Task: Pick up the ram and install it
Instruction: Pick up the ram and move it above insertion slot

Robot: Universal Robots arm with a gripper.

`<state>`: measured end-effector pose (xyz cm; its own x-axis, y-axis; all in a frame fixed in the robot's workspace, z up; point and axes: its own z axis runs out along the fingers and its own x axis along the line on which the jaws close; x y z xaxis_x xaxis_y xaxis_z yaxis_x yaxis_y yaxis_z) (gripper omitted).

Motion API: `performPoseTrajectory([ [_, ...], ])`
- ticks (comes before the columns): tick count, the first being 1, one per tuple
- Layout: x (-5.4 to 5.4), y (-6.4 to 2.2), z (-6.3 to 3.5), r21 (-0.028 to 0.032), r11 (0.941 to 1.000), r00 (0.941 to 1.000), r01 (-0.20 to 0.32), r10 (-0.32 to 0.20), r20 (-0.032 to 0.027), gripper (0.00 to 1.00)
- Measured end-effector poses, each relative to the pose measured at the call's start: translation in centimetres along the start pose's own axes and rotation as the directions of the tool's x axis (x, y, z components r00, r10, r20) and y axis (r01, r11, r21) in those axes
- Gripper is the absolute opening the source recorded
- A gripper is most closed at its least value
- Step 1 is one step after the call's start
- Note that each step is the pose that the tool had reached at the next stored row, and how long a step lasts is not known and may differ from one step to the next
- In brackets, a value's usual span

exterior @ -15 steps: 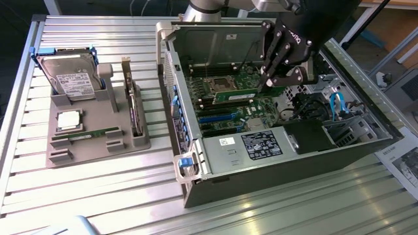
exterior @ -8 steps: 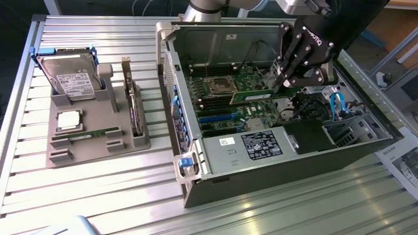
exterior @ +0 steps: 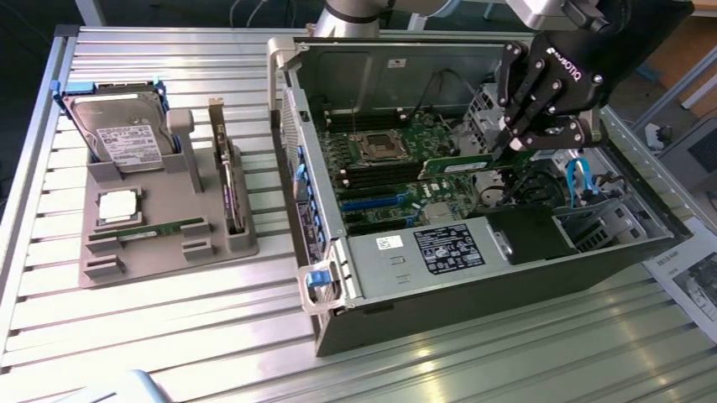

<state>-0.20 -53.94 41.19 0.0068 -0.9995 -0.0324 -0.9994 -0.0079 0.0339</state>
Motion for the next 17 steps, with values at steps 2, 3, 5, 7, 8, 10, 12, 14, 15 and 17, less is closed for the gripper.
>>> performPoseTrajectory([
  [2,0.0,0.00,0.00,0.0000,1.0000,1.0000,0.000,0.000,0.0000,0.12],
  [3,0.0,0.00,0.00,0.0001,1.0000,1.0000,0.000,0.000,0.0000,0.12],
  [5,0.0,-0.01,0.00,0.0001,1.0000,1.0000,0.000,0.000,0.0000,0.12],
  [7,0.0,-0.01,0.00,0.0001,1.0000,1.0000,0.000,0.000,0.0000,0.12],
  [8,0.0,-0.01,0.01,0.0001,1.0000,1.0000,0.000,0.000,0.0001,0.12],
  [10,-0.2,-0.02,0.03,0.0001,1.0000,1.0000,0.000,0.000,0.0001,0.12],
  [12,-0.4,-0.01,0.06,0.0001,1.0000,1.0000,0.000,0.000,0.0000,0.12],
  [14,-0.8,-0.02,0.10,0.0001,1.0000,1.0000,0.000,0.000,0.0000,0.12],
  [15,-1.0,-0.02,0.13,0.0001,1.0000,1.0000,0.000,0.000,0.0000,0.12],
  [17,-1.8,-0.03,0.25,0.0001,1.0000,1.0000,-0.001,0.001,-0.0001,0.12],
])
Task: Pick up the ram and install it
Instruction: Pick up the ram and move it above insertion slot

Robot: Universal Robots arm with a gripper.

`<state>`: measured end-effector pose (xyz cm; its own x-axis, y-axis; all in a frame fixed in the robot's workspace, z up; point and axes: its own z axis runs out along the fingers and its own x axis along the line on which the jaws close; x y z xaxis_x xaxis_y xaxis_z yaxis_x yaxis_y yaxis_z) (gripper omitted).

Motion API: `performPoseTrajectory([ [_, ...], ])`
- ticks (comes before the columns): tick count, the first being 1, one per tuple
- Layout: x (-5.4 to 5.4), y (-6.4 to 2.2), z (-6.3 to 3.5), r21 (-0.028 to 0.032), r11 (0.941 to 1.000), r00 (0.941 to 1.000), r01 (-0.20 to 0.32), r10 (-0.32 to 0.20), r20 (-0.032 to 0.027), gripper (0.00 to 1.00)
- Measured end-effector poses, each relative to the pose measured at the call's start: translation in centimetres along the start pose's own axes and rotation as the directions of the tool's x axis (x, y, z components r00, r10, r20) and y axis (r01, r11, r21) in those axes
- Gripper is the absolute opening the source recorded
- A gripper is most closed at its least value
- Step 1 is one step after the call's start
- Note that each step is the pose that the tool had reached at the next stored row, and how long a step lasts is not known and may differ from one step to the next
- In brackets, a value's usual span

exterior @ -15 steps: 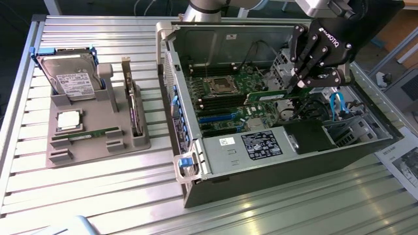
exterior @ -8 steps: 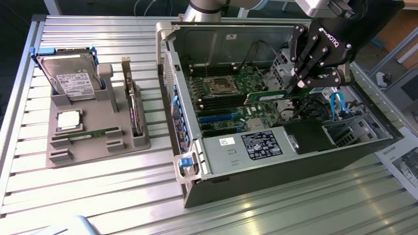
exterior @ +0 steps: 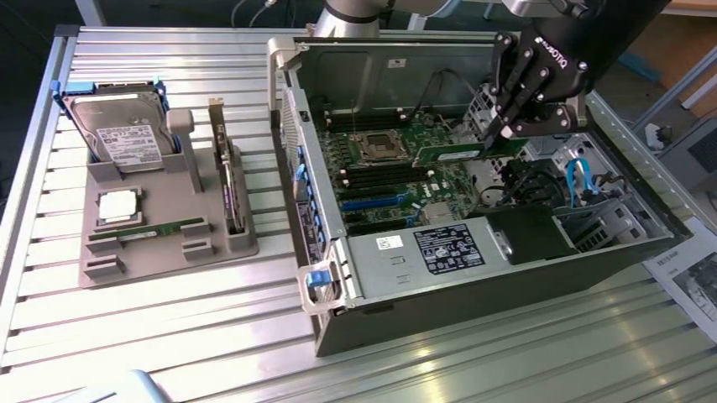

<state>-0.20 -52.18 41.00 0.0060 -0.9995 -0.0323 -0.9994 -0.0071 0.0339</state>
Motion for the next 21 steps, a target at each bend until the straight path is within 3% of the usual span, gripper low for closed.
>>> performPoseTrajectory([
  [6,-2.0,-0.02,0.29,0.0001,1.0000,1.0000,-0.001,0.001,0.0002,0.12],
  [7,-3.1,-0.03,0.44,0.0002,1.0000,1.0000,-0.002,0.002,0.0002,0.12],
  [9,-4.1,-0.04,0.58,0.0001,1.0000,1.0000,-0.003,0.003,0.0001,0.12],
  [21,-8.4,-0.09,1.19,0.0002,1.0000,1.0000,-0.006,0.006,-0.0002,0.12],
])
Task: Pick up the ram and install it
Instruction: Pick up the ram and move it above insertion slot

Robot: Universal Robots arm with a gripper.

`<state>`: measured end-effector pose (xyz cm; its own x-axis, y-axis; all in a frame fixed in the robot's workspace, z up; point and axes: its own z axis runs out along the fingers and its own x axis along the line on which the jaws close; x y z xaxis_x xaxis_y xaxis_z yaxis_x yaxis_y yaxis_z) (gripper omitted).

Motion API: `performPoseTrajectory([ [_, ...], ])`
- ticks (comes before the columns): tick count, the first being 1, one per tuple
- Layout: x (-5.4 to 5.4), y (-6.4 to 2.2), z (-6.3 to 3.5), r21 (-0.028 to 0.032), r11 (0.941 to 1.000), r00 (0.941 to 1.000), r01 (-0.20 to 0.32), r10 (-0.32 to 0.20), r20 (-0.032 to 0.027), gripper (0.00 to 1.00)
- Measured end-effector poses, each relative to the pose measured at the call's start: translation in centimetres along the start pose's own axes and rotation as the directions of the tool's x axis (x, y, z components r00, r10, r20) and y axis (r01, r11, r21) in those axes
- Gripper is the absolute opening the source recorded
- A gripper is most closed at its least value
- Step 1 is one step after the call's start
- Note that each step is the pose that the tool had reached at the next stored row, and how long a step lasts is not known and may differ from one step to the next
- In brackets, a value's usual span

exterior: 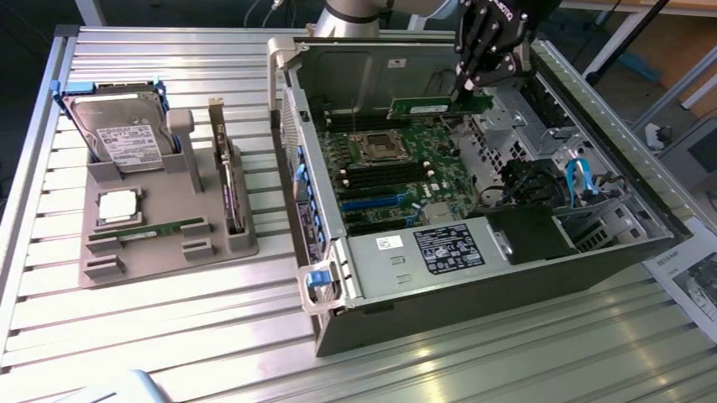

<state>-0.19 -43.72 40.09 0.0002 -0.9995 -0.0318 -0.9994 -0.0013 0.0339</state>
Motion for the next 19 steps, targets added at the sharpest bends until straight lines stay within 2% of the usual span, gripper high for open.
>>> performPoseTrajectory([
  [2,-0.5,0.00,0.08,0.0000,1.0000,1.0000,0.000,0.000,0.0002,0.12],
  [6,-2.2,-0.01,0.31,0.0001,1.0000,1.0000,-0.001,0.001,0.0001,0.12],
  [14,-2.4,-0.02,0.40,0.0001,1.0000,1.0000,-0.001,0.001,0.0003,0.12],
  [19,-2.3,-0.05,1.41,0.0000,1.0000,1.0000,-0.001,0.001,0.0001,0.12],
])
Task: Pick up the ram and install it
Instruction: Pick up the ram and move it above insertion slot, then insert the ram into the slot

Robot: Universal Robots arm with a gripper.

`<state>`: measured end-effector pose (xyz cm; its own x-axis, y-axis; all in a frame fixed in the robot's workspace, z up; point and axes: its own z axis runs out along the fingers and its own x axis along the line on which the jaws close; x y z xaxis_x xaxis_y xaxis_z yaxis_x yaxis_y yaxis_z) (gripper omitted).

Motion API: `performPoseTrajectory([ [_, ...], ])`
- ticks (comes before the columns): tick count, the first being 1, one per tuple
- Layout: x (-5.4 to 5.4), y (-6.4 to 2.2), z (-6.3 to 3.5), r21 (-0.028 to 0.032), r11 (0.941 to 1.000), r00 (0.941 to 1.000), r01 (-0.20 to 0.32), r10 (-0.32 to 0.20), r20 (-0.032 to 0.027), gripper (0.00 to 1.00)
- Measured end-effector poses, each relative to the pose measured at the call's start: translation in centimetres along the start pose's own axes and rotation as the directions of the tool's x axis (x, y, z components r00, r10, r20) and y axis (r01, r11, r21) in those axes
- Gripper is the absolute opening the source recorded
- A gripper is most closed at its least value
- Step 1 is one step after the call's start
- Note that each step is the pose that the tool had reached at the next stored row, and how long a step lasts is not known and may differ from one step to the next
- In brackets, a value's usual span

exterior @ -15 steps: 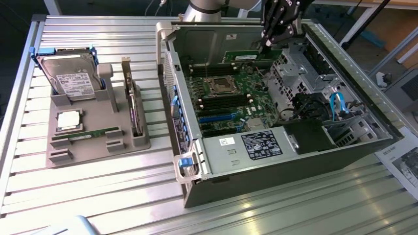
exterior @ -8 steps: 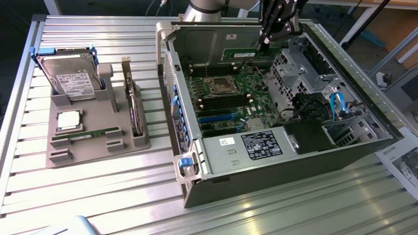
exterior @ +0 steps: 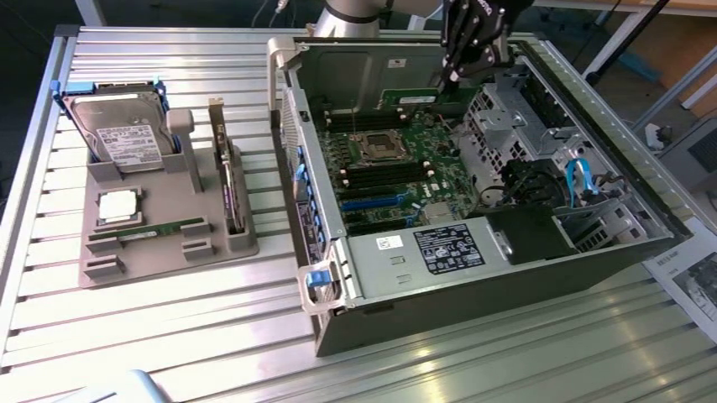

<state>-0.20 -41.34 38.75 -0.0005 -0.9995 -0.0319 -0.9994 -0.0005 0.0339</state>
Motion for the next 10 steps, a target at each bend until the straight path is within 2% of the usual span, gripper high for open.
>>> performPoseTrajectory([
  [3,0.01,-0.02,0.50,0.0000,1.0000,1.0000,0.000,0.000,-0.0001,0.12],
  [10,0.02,-0.02,0.51,0.0000,1.0000,1.0000,0.000,0.000,0.0000,0.12],
])
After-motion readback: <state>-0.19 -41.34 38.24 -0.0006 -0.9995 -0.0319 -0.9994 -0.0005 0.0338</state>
